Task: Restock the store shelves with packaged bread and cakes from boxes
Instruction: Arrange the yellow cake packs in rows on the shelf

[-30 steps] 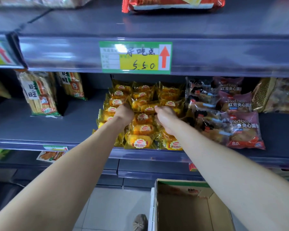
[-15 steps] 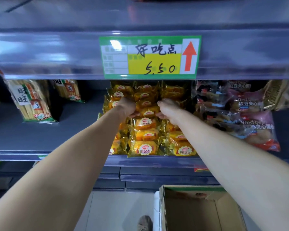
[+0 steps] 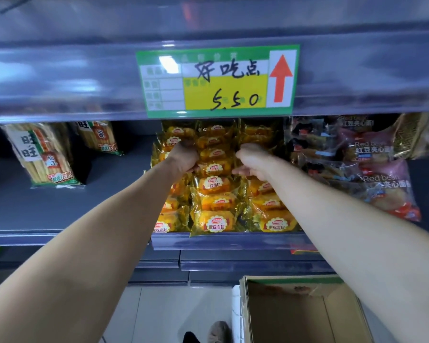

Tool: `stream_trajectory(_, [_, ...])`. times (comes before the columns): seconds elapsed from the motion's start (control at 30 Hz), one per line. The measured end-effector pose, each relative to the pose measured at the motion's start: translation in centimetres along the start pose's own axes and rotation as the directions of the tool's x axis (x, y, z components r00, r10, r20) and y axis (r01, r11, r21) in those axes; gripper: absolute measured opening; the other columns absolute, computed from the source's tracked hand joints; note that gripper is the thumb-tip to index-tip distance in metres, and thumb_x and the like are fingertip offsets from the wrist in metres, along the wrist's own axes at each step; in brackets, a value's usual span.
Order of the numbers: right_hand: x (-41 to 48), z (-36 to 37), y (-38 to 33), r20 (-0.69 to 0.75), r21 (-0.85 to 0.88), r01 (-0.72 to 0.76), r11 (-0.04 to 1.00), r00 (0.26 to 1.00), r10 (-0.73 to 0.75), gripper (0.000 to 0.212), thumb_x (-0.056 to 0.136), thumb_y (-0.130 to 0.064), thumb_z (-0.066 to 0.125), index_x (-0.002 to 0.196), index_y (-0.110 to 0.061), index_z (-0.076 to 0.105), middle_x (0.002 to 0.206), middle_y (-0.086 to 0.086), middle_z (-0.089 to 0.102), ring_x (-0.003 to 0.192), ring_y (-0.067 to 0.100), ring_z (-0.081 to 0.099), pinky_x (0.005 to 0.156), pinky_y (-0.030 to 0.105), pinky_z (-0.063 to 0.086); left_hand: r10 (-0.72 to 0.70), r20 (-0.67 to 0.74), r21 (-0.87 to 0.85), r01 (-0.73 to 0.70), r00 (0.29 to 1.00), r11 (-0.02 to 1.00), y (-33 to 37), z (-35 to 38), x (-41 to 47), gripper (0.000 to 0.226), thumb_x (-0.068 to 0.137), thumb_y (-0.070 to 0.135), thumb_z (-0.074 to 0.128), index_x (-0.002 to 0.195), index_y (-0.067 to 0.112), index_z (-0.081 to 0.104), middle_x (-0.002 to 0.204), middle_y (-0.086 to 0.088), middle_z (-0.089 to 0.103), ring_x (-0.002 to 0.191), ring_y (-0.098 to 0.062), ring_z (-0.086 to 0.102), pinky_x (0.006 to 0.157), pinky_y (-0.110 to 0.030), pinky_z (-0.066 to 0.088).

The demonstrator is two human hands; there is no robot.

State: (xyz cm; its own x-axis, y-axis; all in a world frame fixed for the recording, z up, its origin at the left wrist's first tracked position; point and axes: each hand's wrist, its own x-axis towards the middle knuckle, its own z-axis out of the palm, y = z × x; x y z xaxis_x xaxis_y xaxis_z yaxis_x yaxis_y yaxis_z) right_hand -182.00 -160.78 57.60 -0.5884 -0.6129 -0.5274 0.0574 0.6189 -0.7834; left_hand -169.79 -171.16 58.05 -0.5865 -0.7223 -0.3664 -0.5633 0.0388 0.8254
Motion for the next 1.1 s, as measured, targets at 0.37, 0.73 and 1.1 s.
stream_trajectory(0.37, [1.9,0.1,-1.1,-0.084,-0.016,0.141,0.99,0.986,-0.141,0.043,0.103,-0.026,0.034,0.146,-0.02,0.034,0.151,0.005,0.031,0.136,0.023,0.034,0.102,0.026,0.029,-0.011,-0.048,0.127,0.017,0.999,0.992,0.8,0.9,2.4,0.014,0.096,0.015,0.048,0.109,0.016,0.054,0.089,-0.001,0.06,0.073,-0.008,0.057,0.06,-0.019,0.047])
stream_trajectory(0.73, [1.5,-0.2,-0.5,-0.098,0.039,0.16,0.986,0.983,-0.156,0.039,0.102,-0.021,0.038,0.139,-0.019,0.044,0.144,0.004,0.044,0.129,0.023,0.045,0.109,0.037,0.037,-0.001,-0.223,0.135,0.031,0.975,0.99,0.0,0.2,1.1,0.032,0.093,0.003,0.043,0.123,0.005,0.054,0.119,-0.016,0.062,0.105,-0.033,0.062,0.092,-0.044,0.053])
stream_trajectory(1.1, [1.4,-0.1,-1.3,0.01,-0.083,0.075,0.994,0.997,-0.074,0.047,0.102,-0.035,0.034,0.148,-0.024,0.028,0.156,0.001,0.024,0.142,0.026,0.026,0.115,0.044,0.025,-0.036,-0.069,0.017,0.037,0.997,0.999,1.2,1.9,0.1,0.011,0.097,0.023,0.046,0.104,0.019,0.053,0.11,-0.008,0.062,0.103,-0.021,0.059,0.097,-0.036,0.048])
